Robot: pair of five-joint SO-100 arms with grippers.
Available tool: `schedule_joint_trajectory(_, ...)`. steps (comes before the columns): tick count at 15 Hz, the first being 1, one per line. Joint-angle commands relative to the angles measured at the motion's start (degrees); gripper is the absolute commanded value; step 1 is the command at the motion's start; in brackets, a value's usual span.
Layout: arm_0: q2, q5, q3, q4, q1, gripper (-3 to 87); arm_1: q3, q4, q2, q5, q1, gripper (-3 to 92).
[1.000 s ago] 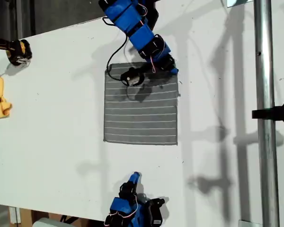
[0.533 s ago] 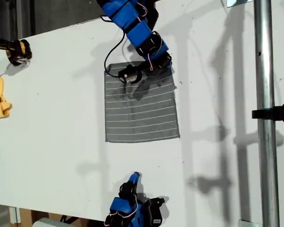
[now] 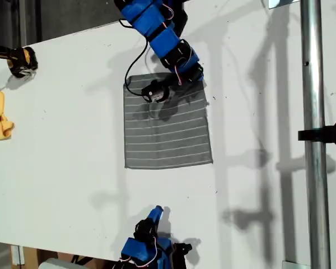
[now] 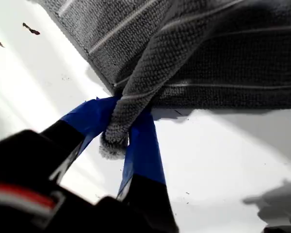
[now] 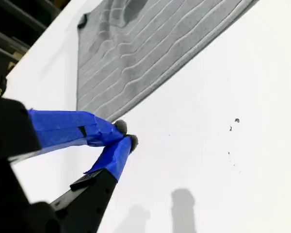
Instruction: Grasp corners of a towel and fold twice.
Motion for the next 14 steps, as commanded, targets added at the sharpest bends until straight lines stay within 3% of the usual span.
schedule_joint_trajectory(1,-15.64,1.93,-11.95,-3.96,2.02,-1.8,-1.49,-0.26,-0.44,-1.05,0.97,0.0)
schedule_joint_trajectory(3,-28.92,5.63,-22.32,-5.1,3.6,-1.8,-1.93,-0.18,-0.44,-1.85,1.32,-0.1)
schedule_joint_trajectory(8,-58.45,16.35,-53.44,0.88,8.7,-1.8,-2.29,-0.09,-0.26,-2.37,1.85,-0.1)
schedule_joint_trajectory(14,-83.41,19.86,-82.27,8.0,11.87,-1.7,-2.29,0.26,-0.09,-2.37,1.85,-0.1)
